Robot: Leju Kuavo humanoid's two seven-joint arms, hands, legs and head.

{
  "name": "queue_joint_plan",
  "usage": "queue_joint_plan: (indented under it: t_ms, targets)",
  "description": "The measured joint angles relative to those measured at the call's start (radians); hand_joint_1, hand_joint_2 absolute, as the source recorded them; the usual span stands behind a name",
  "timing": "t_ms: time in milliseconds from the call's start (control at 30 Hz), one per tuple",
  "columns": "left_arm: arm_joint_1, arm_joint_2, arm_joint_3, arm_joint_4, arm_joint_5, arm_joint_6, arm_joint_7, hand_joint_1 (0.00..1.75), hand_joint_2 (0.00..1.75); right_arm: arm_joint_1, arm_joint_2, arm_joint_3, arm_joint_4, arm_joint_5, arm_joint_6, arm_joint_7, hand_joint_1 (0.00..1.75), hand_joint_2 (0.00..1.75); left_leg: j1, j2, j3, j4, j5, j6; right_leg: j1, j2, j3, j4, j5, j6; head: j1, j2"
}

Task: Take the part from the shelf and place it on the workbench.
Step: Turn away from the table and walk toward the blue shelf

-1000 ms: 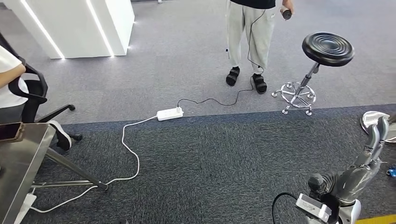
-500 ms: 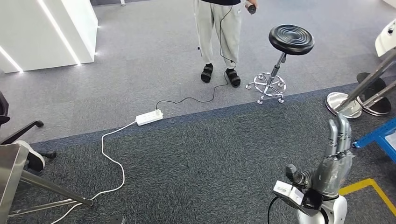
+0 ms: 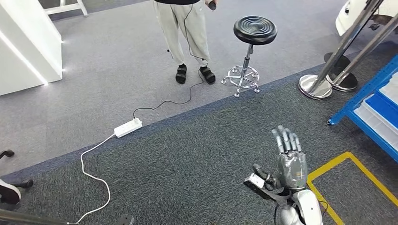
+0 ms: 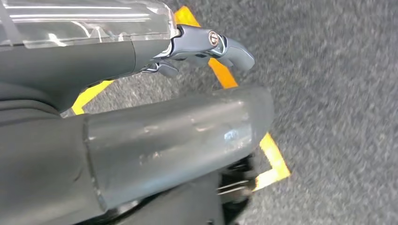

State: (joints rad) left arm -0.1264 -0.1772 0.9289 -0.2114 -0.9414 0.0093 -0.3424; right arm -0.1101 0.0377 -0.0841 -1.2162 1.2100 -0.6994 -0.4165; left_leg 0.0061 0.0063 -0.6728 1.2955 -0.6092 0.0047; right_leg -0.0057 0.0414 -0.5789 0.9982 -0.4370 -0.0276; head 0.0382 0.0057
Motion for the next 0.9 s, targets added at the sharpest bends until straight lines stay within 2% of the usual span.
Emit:
queue_joint_plan:
  t_ms: [33, 67, 133, 167, 200, 267, 300, 333, 400, 433, 467, 500, 533, 567, 600, 633, 667, 700, 733, 767, 800, 833, 900]
  targets:
    - [0.0, 0.0, 0.0, 0.0, 0.001, -0.004, 0.001, 0.0, 0.0, -0.009, 0.002, -0.009, 0.064, 0.051, 0.0, 0.016, 0.0, 0.0, 0.001, -0.002, 0.008, -0.03, 0.03, 0.0, 0.0, 0.013, 0.0, 0.002, -0.001, 0.001, 0.0, 0.0]
    - [-0.002, 0.0, -0.001, 0.0, 0.002, -0.007, 0.003, 0.0, 0.0, -0.019, 0.004, -0.019, 0.128, 0.096, 0.0, 0.039, 0.0, 0.0, 0.003, -0.008, 0.032, -0.092, 0.073, 0.001, -0.001, 0.024, 0.001, 0.005, -0.003, 0.004, 0.0, 0.0]
    - [-0.004, 0.0, -0.001, 0.0, 0.005, -0.012, 0.011, 0.0, 0.0, -0.042, 0.008, -0.033, 0.248, 0.162, 0.0, 0.101, 0.0, 0.0, 0.006, -0.038, 0.086, -0.224, 0.132, 0.005, -0.002, 0.043, -0.004, 0.016, -0.008, 0.012, 0.0, 0.0]
    - [-0.005, -0.001, -0.001, 0.0, 0.006, -0.014, 0.017, 0.0, 0.0, -0.055, 0.009, -0.036, 0.308, 0.189, 0.0, 0.136, 0.0, 0.0, 0.007, -0.05, 0.1, -0.26, 0.143, 0.006, -0.002, 0.051, -0.008, 0.02, -0.009, 0.017, 0.0, 0.0]
    - [-0.006, -0.001, -0.001, 0.0, 0.006, -0.015, 0.022, 0.0, 0.0, -0.067, 0.009, -0.038, 0.364, 0.21, 0.0, 0.166, 0.0, 0.0, 0.006, -0.057, 0.105, -0.273, 0.142, 0.009, -0.003, 0.059, -0.013, 0.022, -0.009, 0.024, 0.001, 0.0]
    - [-0.007, -0.003, -0.001, 0.0, 0.006, -0.017, 0.029, 0.0, 0.0, -0.084, 0.007, -0.043, 0.474, 0.233, -0.001, 0.212, 0.0, 0.0, 0.005, -0.045, 0.106, -0.279, 0.146, 0.018, -0.005, 0.07, -0.018, 0.021, -0.007, 0.037, 0.0, 0.0]
    - [-0.008, -0.004, -0.002, 0.0, 0.006, -0.018, 0.029, 0.0, 0.0, -0.089, 0.006, -0.045, 0.523, 0.235, -0.001, 0.225, 0.0, 0.0, 0.006, -0.036, 0.108, -0.284, 0.149, 0.025, -0.005, 0.06, -0.02, 0.026, -0.012, 0.042, 0.001, 0.0]
    - [-0.009, -0.006, -0.002, 0.0, 0.006, -0.02, 0.029, 0.0, 0.0, -0.095, 0.005, -0.047, 0.569, 0.234, -0.001, 0.235, 0.0, 0.0, 0.007, -0.026, 0.111, -0.291, 0.152, 0.033, -0.005, 0.039, -0.03, 0.047, -0.027, 0.046, 0.002, 0.0]
    - [-0.01, -0.007, -0.004, 0.0, 0.006, -0.022, 0.029, 0.0, 0.0, -0.11, 0.005, -0.048, 0.641, 0.234, -0.001, 0.244, 0.0, 0.0, 0.006, -0.004, 0.113, -0.298, 0.154, 0.042, -0.004, -0.012, -0.079, 0.149, -0.084, 0.052, 0.005, 0.0]
    - [-0.009, -0.008, -0.004, 0.0, 0.006, -0.023, 0.029, 0.0, 0.0, -0.116, 0.005, -0.049, 0.669, 0.234, -0.001, 0.246, 0.0, 0.0, 0.005, 0.009, 0.113, -0.298, 0.153, 0.044, -0.006, -0.026, -0.114, 0.219, -0.116, 0.055, 0.006, 0.0]
    - [-0.008, -0.008, -0.004, 0.0, 0.006, -0.023, 0.03, 0.0, 0.0, -0.12, 0.005, -0.049, 0.693, 0.234, -0.001, 0.248, 0.0, 0.0, 0.004, 0.022, 0.113, -0.298, 0.152, 0.044, -0.008, -0.032, -0.143, 0.276, -0.135, 0.058, 0.006, 0.0]
    - [-0.006, -0.008, -0.004, 0.0, 0.006, -0.024, 0.03, 0.0, 0.0, -0.122, 0.005, -0.05, 0.716, 0.233, -0.001, 0.251, 0.0, 0.0, 0.003, 0.034, 0.113, -0.298, 0.15, 0.044, -0.009, -0.035, -0.158, 0.303, -0.137, 0.06, 0.006, 0.0]
    - [-0.006, -0.008, -0.004, 0.0, 0.005, -0.025, 0.03, 0.0, 0.0, -0.123, 0.005, -0.051, 0.736, 0.231, 0.0, 0.254, 0.0, 0.0, 0.003, 0.046, 0.114, -0.298, 0.148, 0.044, -0.009, -0.038, -0.153, 0.294, -0.121, 0.061, 0.006, 0.0]
    - [-0.006, -0.008, -0.004, 0.0, 0.004, -0.026, 0.031, 0.0, 0.0, -0.124, 0.005, -0.051, 0.756, 0.228, 0.003, 0.261, 0.0, 0.0, 0.003, 0.057, 0.117, -0.298, 0.146, 0.042, -0.009, -0.045, -0.127, 0.244, -0.088, 0.06, 0.006, 0.0]
    - [-0.007, -0.008, -0.005, 0.0, 0.002, -0.027, 0.031, 0.0, 0.0, -0.125, 0.005, -0.052, 0.775, 0.224, 0.009, 0.269, 0.0, 0.0, 0.003, 0.068, 0.12, -0.298, 0.144, 0.039, -0.008, -0.061, -0.087, 0.17, -0.053, 0.057, 0.006, 0.0]
    - [-0.007, -0.009, -0.006, 0.0, 0.001, -0.029, 0.03, 0.0, 0.0, -0.127, 0.005, -0.053, 0.793, 0.217, 0.016, 0.279, 0.0, 0.0, 0.0, 0.077, 0.124, -0.297, 0.14, 0.035, -0.003, -0.086, -0.05, 0.1, -0.029, 0.052, 0.006, 0.0]
    - [-0.007, -0.01, -0.006, 0.0, 0.0, -0.029, 0.03, 0.0, 0.0, -0.128, 0.005, -0.055, 0.81, 0.21, 0.024, 0.288, 0.0, 0.0, -0.002, 0.086, 0.128, -0.296, 0.137, 0.03, 0.002, -0.104, -0.022, 0.048, -0.014, 0.046, 0.005, 0.0]
    - [-0.007, -0.01, -0.006, 0.0, -0.001, -0.03, 0.029, 0.0, 0.0, -0.127, 0.005, -0.058, 0.826, 0.201, 0.03, 0.297, 0.0, 0.0, -0.005, 0.095, 0.13, -0.295, 0.133, 0.025, 0.006, -0.116, -0.01, 0.021, -0.011, 0.041, 0.005, 0.0]
    - [-0.008, -0.011, -0.006, 0.0, -0.001, -0.03, 0.029, 0.0, 0.0, -0.125, 0.006, -0.062, 0.84, 0.192, 0.035, 0.305, 0.0, 0.0, -0.006, 0.104, 0.133, -0.295, 0.13, 0.02, 0.011, -0.114, -0.01, 0.016, -0.015, 0.035, 0.005, 0.0]
    - [-0.008, -0.011, -0.007, 0.0, -0.001, -0.03, 0.028, 0.0, 0.0, -0.121, 0.006, -0.068, 0.853, 0.183, 0.04, 0.313, 0.0, 0.0, -0.006, 0.114, 0.136, -0.296, 0.128, 0.014, 0.01, -0.1, -0.011, 0.015, -0.014, 0.03, 0.004, 0.0]
    - [-0.009, -0.012, -0.007, 0.0, -0.002, -0.03, 0.028, 0.0, 0.0, -0.116, 0.006, -0.075, 0.865, 0.174, 0.045, 0.322, 0.0, 0.0, -0.004, 0.115, 0.139, -0.293, 0.122, 0.008, 0.008, -0.088, -0.009, 0.013, -0.012, 0.025, 0.004, 0.0]
    - [-0.009, -0.012, -0.008, 0.0, -0.002, -0.03, 0.028, 0.0, 0.0, -0.11, 0.006, -0.082, 0.875, 0.166, 0.052, 0.331, 0.0, 0.0, -0.003, 0.1, 0.137, -0.278, 0.11, 0.003, 0.004, -0.077, -0.005, 0.009, -0.01, 0.019, 0.004, 0.0]
    - [-0.008, -0.012, -0.008, 0.0, -0.001, -0.03, 0.028, 0.0, 0.0, -0.103, 0.008, -0.097, 0.894, 0.148, 0.069, 0.352, 0.0, 0.0, 0.003, 0.044, 0.099, -0.186, 0.054, -0.005, -0.001, -0.053, 0.0, 0.004, -0.008, 0.007, 0.003, 0.0]
